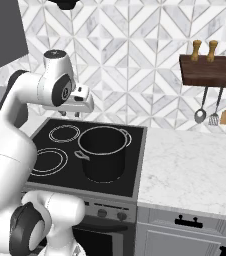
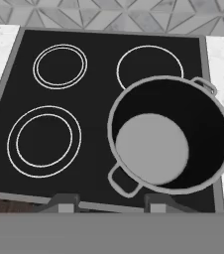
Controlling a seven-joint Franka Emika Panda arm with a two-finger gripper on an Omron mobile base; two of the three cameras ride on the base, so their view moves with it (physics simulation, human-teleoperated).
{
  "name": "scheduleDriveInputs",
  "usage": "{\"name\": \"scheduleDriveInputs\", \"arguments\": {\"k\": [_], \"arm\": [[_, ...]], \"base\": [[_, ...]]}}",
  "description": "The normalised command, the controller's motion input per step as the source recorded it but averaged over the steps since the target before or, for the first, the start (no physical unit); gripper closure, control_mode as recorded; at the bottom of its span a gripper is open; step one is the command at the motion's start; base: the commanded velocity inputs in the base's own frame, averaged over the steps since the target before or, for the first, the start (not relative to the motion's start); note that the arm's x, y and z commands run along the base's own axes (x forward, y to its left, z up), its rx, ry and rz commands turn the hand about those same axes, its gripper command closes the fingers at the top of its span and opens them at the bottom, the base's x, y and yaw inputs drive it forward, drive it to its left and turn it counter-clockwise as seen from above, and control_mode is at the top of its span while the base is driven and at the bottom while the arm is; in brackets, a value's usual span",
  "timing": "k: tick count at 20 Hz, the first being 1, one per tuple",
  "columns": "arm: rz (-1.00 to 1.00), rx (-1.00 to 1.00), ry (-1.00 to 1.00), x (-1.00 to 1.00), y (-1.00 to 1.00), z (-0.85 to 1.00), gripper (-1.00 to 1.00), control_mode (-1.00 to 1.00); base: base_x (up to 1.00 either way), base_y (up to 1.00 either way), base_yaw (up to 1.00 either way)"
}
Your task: Turn off the front right burner of the stove.
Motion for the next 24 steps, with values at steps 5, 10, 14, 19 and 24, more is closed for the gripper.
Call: {"name": "scheduleDriveInputs", "arguments": {"k": [5, 10, 14, 19, 24], "arm": [[0.00, 0.00, -0.04, -0.25, 0.00, 0.00, -1.00, -1.00], [0.00, 0.00, -0.01, -0.23, 0.00, 0.00, -1.00, -1.00], [0.00, 0.00, -0.01, -0.08, 0.00, 0.00, -1.00, -1.00], [0.00, 0.00, 0.00, 0.00, 0.00, 0.00, -1.00, -1.00], [0.00, 0.00, 0.00, 0.00, 0.00, 0.00, -1.00, -1.00]], "base": [[0.00, 0.00, 0.00], [0.00, 0.00, 0.00], [0.00, 0.00, 0.00], [0.00, 0.00, 0.00], [0.00, 0.00, 0.00]]}}
